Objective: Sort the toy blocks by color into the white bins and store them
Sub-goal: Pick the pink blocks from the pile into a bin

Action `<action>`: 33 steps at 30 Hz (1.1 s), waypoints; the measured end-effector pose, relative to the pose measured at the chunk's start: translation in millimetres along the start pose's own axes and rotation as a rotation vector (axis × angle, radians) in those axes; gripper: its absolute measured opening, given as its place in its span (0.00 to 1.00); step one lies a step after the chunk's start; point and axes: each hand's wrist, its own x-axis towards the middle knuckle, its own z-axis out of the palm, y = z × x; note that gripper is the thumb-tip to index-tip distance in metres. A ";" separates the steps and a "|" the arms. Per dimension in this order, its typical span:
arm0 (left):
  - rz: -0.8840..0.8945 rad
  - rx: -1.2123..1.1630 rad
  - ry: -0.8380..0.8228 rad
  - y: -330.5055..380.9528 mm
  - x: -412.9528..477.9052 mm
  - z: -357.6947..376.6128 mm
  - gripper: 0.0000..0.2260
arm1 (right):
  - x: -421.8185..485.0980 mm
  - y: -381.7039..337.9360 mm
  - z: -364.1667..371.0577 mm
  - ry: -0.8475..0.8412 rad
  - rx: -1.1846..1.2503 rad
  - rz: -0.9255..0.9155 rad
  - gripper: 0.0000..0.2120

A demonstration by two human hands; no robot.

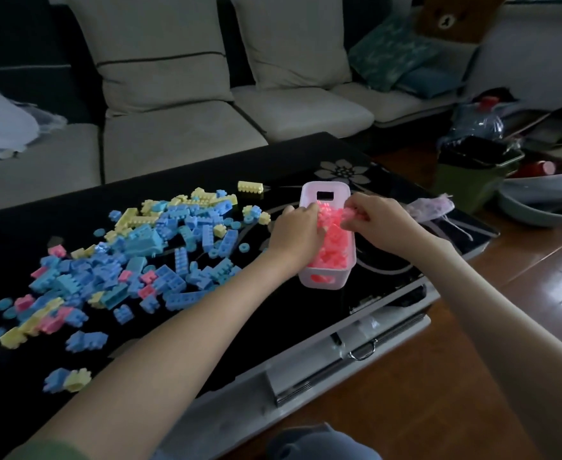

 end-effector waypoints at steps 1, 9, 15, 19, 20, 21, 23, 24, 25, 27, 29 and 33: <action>-0.001 0.028 -0.025 0.1 0.1 -0.1 0.11 | 1.9 -1.3 2.5 -0.002 -0.012 -0.026 0.11; -0.037 -0.204 -0.083 -14.7 -15.9 -22.8 0.20 | 8.8 -23.1 5.9 -0.101 0.007 -0.075 0.28; -0.098 -0.218 -0.072 -47.4 -37.3 -37.8 0.19 | 8.5 -48.3 10.9 -0.184 0.033 -0.084 0.37; -0.130 -0.161 -0.075 -81.8 -55.2 -57.2 0.16 | 11.7 -86.0 20.6 -0.135 0.059 -0.169 0.31; -0.157 -0.138 -0.078 -99.6 -66.0 -65.9 0.16 | 14.2 -104.1 30.0 -0.141 0.072 -0.201 0.29; -0.157 -0.124 -0.080 -106.0 -68.8 -68.4 0.15 | 13.6 -110.6 31.9 -0.151 0.072 -0.216 0.27; -0.201 -0.083 -0.064 -137.0 -87.7 -81.1 0.13 | 17.6 -138.0 49.4 -0.211 0.049 -0.294 0.26; -0.234 -0.067 -0.061 -153.5 -97.0 -87.2 0.13 | 19.0 -151.4 58.9 -0.257 0.035 -0.330 0.26; -0.275 -0.042 -0.062 -172.5 -110.0 -95.4 0.13 | 20.4 -168.7 70.7 -0.319 0.027 -0.361 0.26; -0.363 0.008 -0.060 -209.3 -134.3 -110.1 0.13 | 22.4 -198.9 94.4 -0.451 -0.007 -0.432 0.25; -0.446 0.025 -0.029 -242.5 -160.1 -125.1 0.12 | 24.0 -229.4 120.1 -0.542 -0.037 -0.507 0.23; -0.493 0.144 -0.101 -274.8 -204.6 -146.7 0.15 | 33.6 -256.5 155.6 -0.588 -0.098 -0.424 0.20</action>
